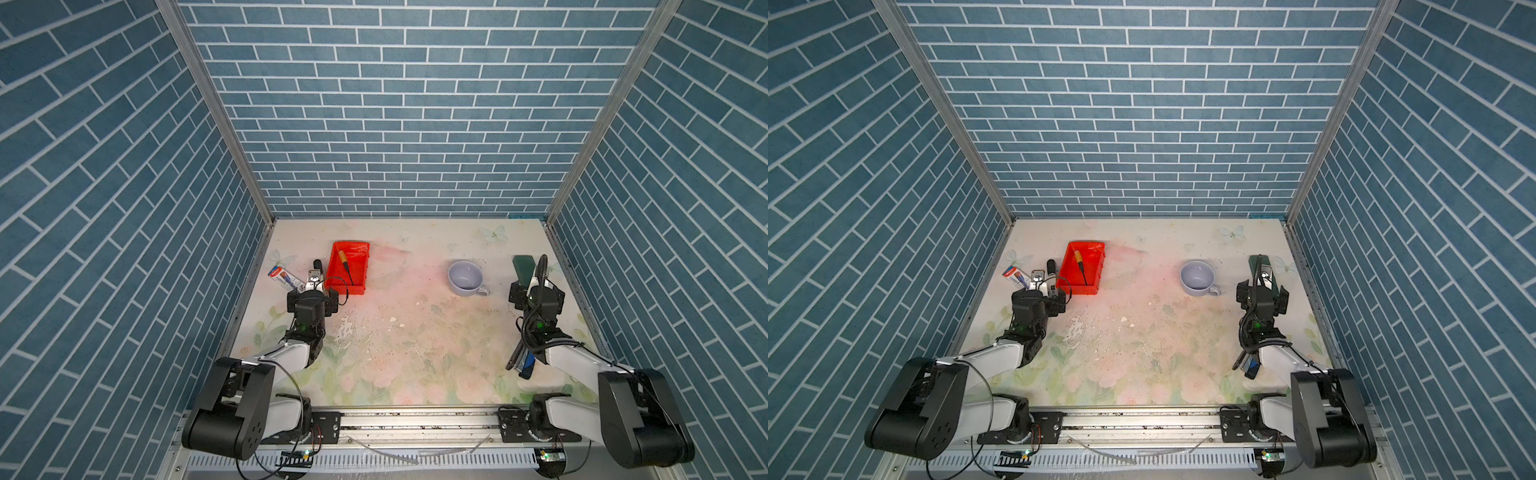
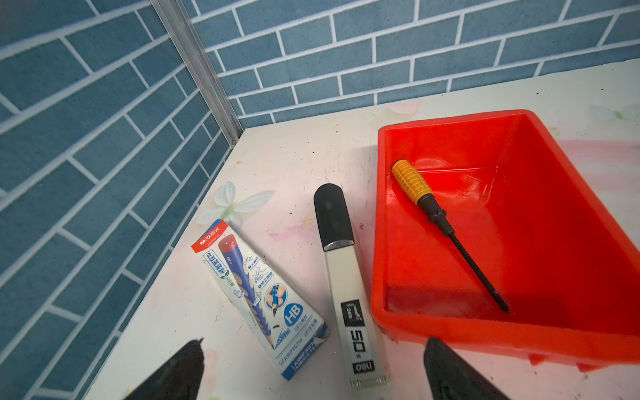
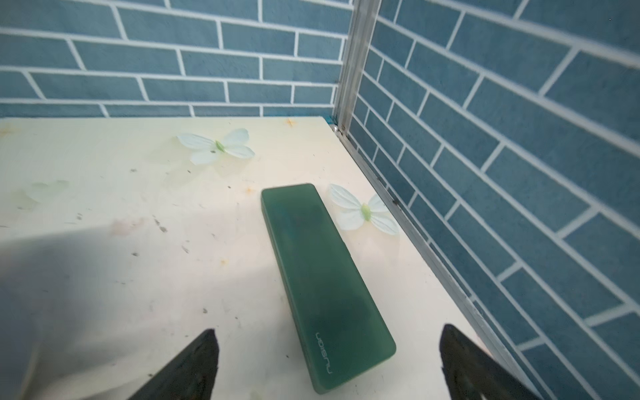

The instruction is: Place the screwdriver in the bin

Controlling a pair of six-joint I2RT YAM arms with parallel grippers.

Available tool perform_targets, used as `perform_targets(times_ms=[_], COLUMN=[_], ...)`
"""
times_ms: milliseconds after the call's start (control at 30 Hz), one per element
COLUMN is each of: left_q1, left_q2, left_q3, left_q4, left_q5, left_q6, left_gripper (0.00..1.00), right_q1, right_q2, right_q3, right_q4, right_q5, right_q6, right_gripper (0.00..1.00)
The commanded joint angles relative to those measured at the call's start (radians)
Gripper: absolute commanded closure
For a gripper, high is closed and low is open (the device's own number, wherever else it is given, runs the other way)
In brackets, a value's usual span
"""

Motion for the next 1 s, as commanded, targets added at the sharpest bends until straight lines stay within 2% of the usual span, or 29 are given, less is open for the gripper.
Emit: perform_targets(times_ms=[0, 33, 133, 300, 333, 633, 967], left_q1=[0.021, 0.028, 0.069, 0.106, 0.114, 0.122, 0.122], left_q2=[0.048, 0.071, 0.138, 0.204, 0.203, 0.206, 0.205], left_q3=[0.035, 0.034, 0.038, 0.047, 0.053, 0.059, 0.058], left_q4=[0.11, 0.148, 0.187, 0.216, 0.203, 0.194, 0.194], left_q5=[0.041, 0.058, 0.112, 0.177, 0.189, 0.196, 0.194], left_q6=[0.039, 0.044, 0.018, -0.007, -0.012, -0.016, -0.016], left_gripper=[0.0, 0.0, 0.0, 0.0, 0.0, 0.0, 0.0], right_q1=[-0.027, -0.034, -0.053, -0.086, -0.089, -0.11, -0.116], right_q2=[0.109, 0.14, 0.133, 0.202, 0.235, 0.223, 0.225], right_q3=[-0.031, -0.028, 0.017, 0.004, -0.005, 0.081, 0.08], right_q4=[0.265, 0.299, 0.192, 0.268, 0.328, 0.141, 0.144], right_q5=[-0.056, -0.07, -0.152, -0.277, -0.281, -0.276, -0.278], right_q6=[0.009, 0.005, 0.002, 0.0, -0.004, 0.035, 0.038], right_gripper=[0.02, 0.01, 0.01, 0.01, 0.01, 0.01, 0.01])
